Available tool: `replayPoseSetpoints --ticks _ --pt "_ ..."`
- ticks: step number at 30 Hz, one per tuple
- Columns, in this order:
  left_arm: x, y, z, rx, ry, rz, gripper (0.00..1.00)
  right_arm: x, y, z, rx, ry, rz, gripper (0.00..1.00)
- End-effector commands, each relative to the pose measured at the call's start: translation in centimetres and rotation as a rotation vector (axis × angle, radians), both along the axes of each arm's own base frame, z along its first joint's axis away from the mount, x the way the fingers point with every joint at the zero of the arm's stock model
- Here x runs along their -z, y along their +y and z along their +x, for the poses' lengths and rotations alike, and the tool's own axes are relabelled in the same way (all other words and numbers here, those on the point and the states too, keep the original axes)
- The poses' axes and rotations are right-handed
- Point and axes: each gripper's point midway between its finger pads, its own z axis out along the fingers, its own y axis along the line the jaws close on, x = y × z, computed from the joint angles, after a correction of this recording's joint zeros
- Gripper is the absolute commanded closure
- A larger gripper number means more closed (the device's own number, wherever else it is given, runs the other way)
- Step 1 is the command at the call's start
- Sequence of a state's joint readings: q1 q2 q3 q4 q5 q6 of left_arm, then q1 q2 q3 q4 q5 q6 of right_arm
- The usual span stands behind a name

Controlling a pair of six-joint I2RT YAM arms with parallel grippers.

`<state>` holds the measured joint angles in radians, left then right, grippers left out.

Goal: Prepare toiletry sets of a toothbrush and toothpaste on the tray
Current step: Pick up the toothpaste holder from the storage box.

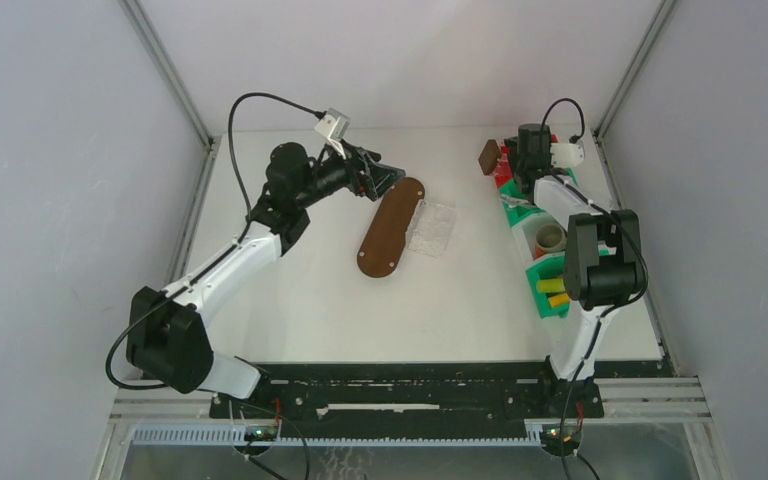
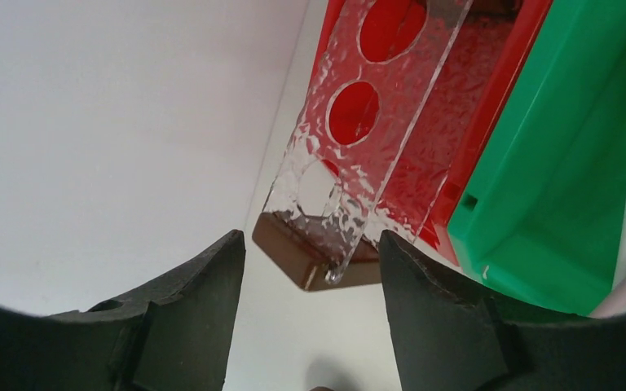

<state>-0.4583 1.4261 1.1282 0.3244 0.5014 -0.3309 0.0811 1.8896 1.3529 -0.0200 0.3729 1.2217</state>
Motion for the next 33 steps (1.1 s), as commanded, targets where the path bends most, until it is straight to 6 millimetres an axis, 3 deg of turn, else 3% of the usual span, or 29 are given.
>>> replayPoseSetpoints --ticks 1,33 --pt "-5.0 0.0 -0.7 0.017 -0.122 -0.037 0.12 -1.4 -0.6 1.9 0.012 -0.040 0.021 0.31" --pt "-4.6 -0.6 -0.5 0.039 -0.104 -0.039 0.12 1.8 -1.7 3.7 0.071 -0.013 0.089 0.32"
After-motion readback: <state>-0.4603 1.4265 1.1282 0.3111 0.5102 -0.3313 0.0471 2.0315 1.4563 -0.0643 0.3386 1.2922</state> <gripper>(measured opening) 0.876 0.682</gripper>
